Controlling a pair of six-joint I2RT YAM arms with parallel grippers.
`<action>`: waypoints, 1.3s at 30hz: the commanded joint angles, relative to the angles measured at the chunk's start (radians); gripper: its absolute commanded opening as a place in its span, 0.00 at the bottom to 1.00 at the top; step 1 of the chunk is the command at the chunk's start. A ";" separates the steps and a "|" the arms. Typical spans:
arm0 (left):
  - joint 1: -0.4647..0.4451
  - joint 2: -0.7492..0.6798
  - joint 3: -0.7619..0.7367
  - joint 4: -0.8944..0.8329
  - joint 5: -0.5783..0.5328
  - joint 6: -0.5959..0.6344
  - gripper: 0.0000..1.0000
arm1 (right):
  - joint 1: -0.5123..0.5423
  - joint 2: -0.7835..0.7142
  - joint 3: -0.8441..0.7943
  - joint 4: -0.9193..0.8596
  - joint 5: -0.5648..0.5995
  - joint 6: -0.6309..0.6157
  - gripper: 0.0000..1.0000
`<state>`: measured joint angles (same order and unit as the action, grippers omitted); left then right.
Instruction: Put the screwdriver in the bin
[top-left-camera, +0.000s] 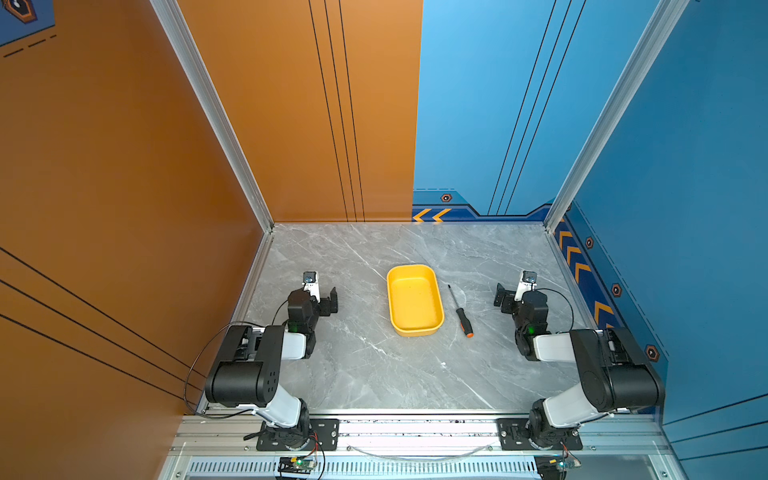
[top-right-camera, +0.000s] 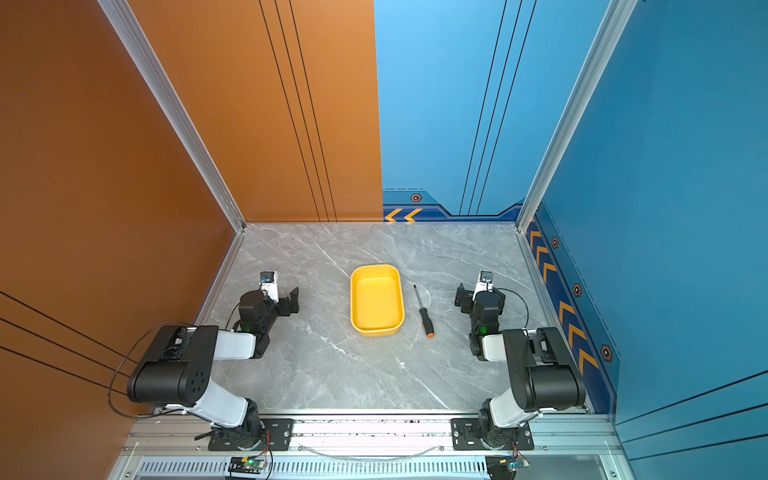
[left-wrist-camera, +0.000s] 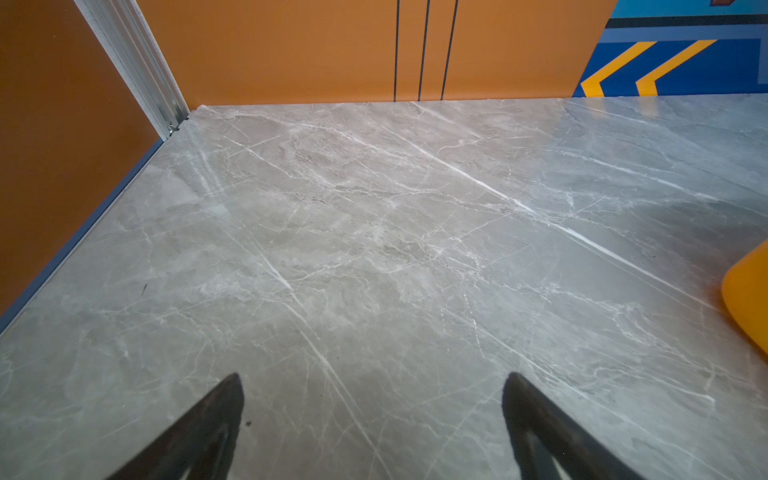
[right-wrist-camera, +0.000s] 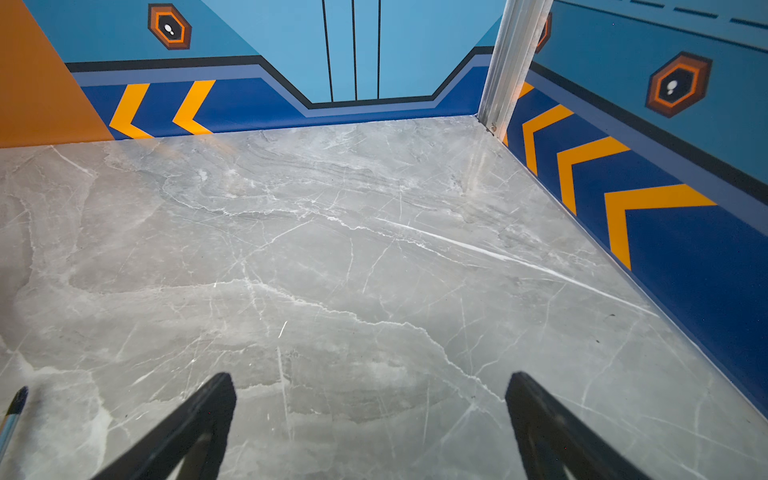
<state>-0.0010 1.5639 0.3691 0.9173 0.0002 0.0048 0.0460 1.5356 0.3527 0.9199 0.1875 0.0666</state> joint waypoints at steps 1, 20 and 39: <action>0.001 0.002 0.009 0.012 -0.023 0.010 0.98 | 0.004 0.011 0.009 0.014 0.001 -0.011 1.00; -0.005 -0.238 0.146 -0.410 0.118 0.025 0.98 | 0.014 -0.451 0.320 -0.984 -0.339 0.083 1.00; -0.076 -0.178 0.199 -0.490 0.452 -0.365 0.98 | 0.365 -0.303 0.306 -1.212 -0.345 0.279 0.90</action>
<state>-0.0734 1.3769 0.5724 0.4393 0.3843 -0.3172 0.4011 1.2118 0.6823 -0.2554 -0.2012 0.3119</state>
